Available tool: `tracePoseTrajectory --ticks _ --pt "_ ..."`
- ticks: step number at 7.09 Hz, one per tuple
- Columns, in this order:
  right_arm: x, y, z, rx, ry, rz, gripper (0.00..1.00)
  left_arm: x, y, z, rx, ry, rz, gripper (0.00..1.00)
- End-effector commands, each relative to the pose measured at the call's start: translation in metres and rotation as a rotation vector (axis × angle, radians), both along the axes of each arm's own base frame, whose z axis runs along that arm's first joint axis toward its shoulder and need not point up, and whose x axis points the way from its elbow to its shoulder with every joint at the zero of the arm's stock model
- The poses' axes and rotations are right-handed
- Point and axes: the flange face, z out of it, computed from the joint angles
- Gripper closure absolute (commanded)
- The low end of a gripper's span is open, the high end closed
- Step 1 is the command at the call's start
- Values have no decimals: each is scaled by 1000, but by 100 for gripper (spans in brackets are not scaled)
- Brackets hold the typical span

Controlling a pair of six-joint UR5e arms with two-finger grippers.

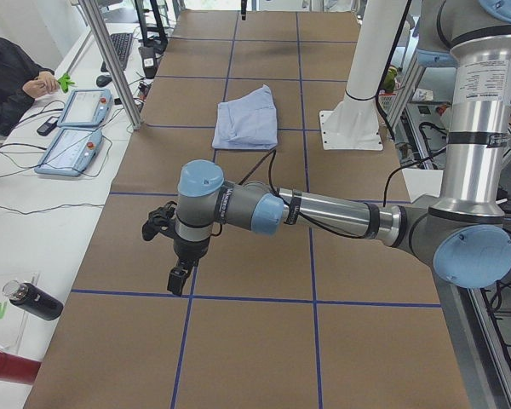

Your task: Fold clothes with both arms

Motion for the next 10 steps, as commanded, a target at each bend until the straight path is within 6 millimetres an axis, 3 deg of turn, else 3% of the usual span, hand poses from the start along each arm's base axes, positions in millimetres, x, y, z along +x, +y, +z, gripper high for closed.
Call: tracePoseTrajectory --ticks 1,2,4,8,10 --pt "21 22 18 -68 -111 28 0 4 9 4 -115 78 38 0" --pt "36 44 37 -114 -154 53 0 12 21 19 -156 168 46 0" --pt "58 64 51 -135 -185 88 0 16 31 19 -208 222 -32 0" --pt "66 70 66 -110 -151 58 0 21 33 30 -235 244 -67 0" --pt "67 73 78 -129 -139 60 0 31 29 58 -243 237 -48 0"
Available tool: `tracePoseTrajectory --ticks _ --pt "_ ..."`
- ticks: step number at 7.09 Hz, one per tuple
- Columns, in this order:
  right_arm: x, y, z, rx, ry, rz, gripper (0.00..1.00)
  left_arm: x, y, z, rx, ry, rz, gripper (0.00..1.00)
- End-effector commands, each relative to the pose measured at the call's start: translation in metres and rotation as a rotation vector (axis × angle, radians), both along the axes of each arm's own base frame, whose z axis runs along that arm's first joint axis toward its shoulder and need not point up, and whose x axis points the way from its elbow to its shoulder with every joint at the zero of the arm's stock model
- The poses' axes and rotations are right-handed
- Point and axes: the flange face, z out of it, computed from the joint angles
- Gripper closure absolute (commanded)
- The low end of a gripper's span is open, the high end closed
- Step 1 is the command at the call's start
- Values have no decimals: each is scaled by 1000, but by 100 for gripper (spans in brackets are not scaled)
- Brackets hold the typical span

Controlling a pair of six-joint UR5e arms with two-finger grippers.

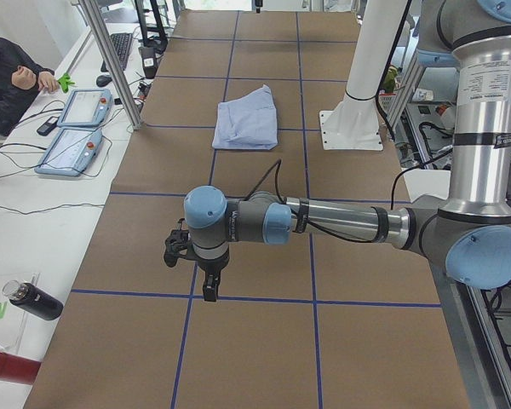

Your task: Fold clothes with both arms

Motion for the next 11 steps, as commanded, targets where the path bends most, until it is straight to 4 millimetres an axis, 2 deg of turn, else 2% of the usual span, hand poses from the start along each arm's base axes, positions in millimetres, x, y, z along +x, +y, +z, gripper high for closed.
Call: tracePoseTrajectory --ticks 1,2,3,5,7,8,9,11 --pt "2 1 9 -9 27 -2 0 9 -2 18 -6 -2 18 0" --pt "3 1 12 19 55 -3 0 9 -3 11 -30 5 -28 0" --pt "5 2 15 33 67 2 0 11 -4 -8 -28 8 -62 0" --pt "6 17 32 39 68 -2 0 10 -4 -7 -31 3 -63 0" --pt "15 11 21 36 64 19 0 10 -4 -7 -32 2 -65 0" --pt "21 -1 -3 10 58 32 0 10 -4 -7 -32 1 -65 0" --pt "27 -4 -33 2 55 42 0 10 -4 -7 -32 1 -63 0" --pt "43 -1 -60 74 56 51 0 10 -4 -7 -31 1 -63 0"
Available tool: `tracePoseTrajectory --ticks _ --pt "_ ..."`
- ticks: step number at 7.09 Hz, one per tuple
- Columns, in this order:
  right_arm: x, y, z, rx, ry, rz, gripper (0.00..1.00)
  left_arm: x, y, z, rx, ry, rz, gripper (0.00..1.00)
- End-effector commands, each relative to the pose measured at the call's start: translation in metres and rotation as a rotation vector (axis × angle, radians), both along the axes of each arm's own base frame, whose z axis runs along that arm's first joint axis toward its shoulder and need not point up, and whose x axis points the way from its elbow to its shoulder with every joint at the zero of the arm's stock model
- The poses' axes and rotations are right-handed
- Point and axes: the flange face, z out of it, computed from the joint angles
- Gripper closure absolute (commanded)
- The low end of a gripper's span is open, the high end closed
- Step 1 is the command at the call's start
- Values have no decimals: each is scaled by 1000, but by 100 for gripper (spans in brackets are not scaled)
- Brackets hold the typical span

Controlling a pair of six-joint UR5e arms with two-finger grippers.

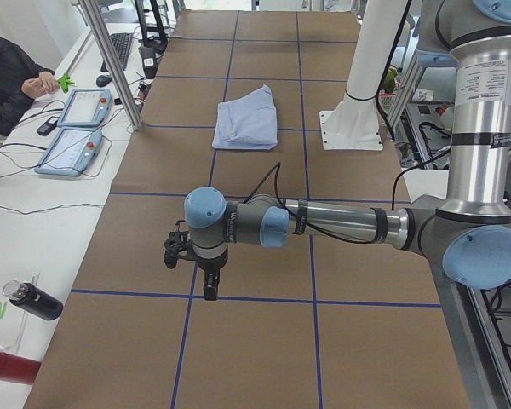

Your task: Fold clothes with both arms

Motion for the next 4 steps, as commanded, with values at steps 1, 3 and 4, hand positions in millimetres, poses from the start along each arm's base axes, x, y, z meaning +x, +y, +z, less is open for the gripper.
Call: tracePoseTrajectory --ticks 1,3,4 --pt "10 1 -17 42 3 4 0 0 0 -1 1 1 0 0" --pt "9 5 -4 16 2 6 0 0 0 0 1 3 0 0" --pt "9 5 1 6 3 7 0 0 0 0 1 2 0 0"
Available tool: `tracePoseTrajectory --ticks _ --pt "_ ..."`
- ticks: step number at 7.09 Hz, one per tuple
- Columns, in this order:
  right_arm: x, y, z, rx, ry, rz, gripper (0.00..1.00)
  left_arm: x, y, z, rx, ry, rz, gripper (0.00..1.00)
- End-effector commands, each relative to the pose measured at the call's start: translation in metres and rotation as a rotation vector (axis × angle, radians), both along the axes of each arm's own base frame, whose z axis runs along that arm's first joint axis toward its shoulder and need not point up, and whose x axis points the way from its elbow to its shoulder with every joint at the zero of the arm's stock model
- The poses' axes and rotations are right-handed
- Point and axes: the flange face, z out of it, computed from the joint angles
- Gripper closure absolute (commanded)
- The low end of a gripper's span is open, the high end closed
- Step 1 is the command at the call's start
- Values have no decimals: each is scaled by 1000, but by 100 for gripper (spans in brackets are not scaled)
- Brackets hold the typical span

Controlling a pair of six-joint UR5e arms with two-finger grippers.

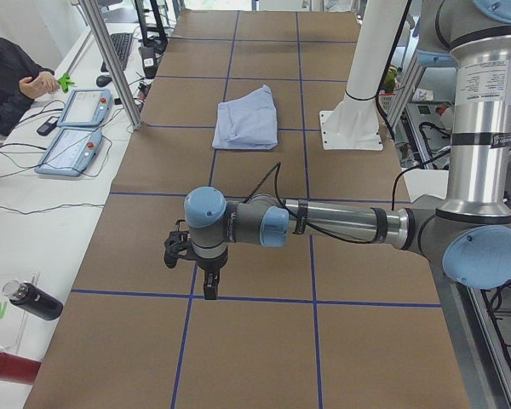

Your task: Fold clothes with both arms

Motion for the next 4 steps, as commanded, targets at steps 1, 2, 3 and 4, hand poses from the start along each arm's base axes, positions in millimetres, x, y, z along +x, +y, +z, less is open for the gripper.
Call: tracePoseTrajectory --ticks 1,2,3,4 --pt "0 2 11 -23 1 0 0 0 0 0 0 -1 0 0" --pt "0 2 19 -40 0 0 0 0 -1 -1 1 -1 0 0" --pt "0 2 19 -40 0 0 0 0 0 0 -2 1 0 0" --pt "-1 2 19 -38 -2 0 0 0 0 0 -2 1 0 0"
